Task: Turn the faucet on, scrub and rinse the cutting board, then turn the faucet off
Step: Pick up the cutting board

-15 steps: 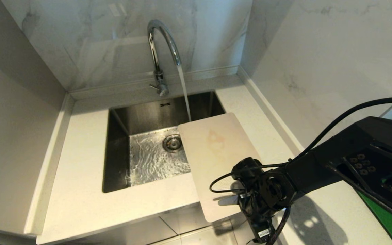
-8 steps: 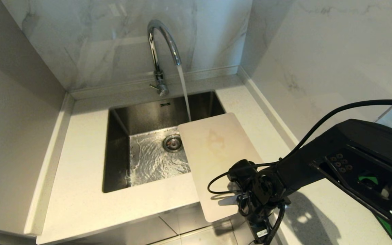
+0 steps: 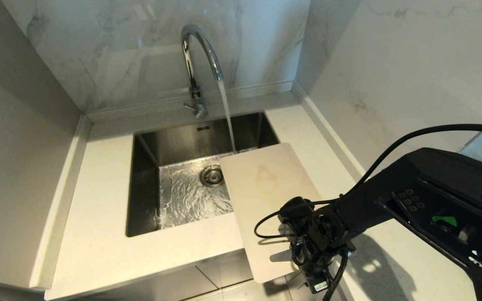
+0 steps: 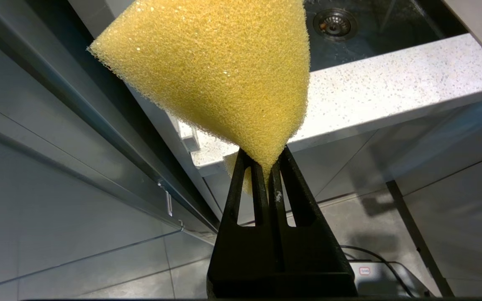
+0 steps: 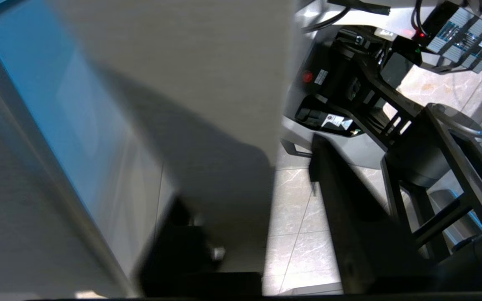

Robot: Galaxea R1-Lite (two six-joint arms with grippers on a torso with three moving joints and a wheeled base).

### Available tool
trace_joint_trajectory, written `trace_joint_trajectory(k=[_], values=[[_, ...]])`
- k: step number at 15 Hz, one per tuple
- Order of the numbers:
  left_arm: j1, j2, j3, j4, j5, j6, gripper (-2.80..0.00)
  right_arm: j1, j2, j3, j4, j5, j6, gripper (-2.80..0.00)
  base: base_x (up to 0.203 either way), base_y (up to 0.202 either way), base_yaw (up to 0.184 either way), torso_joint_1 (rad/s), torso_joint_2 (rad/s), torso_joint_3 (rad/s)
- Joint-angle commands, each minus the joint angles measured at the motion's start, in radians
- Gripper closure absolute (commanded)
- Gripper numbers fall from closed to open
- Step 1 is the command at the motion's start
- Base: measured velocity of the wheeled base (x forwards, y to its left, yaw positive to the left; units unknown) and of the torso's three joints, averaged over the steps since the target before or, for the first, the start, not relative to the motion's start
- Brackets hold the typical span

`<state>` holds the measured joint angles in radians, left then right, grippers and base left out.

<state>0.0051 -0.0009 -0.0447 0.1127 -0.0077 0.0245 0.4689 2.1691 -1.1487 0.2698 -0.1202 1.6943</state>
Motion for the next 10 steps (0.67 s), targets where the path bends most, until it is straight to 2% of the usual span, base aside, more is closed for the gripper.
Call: trace_joint_trajectory(k=[1, 7, 10], values=[[0.001, 0.001, 0.000, 0.001, 0.000, 0.000, 0.00, 0.000, -0.006, 0.001, 0.002, 0.001, 0.012, 0.00, 0.000, 0.000, 0.000, 0.000, 0.00, 0.000], [0.001, 0.001, 0.000, 0.001, 0.000, 0.000, 0.00, 0.001, -0.051, 0.007, 0.005, 0.001, 0.011, 0.00, 0.000, 0.000, 0.000, 0.000, 0.00, 0.000], [0.000, 0.001, 0.000, 0.001, 0.000, 0.000, 0.00, 0.002, -0.140, -0.007, 0.056, -0.001, 0.009, 0.00, 0.000, 0.000, 0.000, 0.000, 0.00, 0.000]])
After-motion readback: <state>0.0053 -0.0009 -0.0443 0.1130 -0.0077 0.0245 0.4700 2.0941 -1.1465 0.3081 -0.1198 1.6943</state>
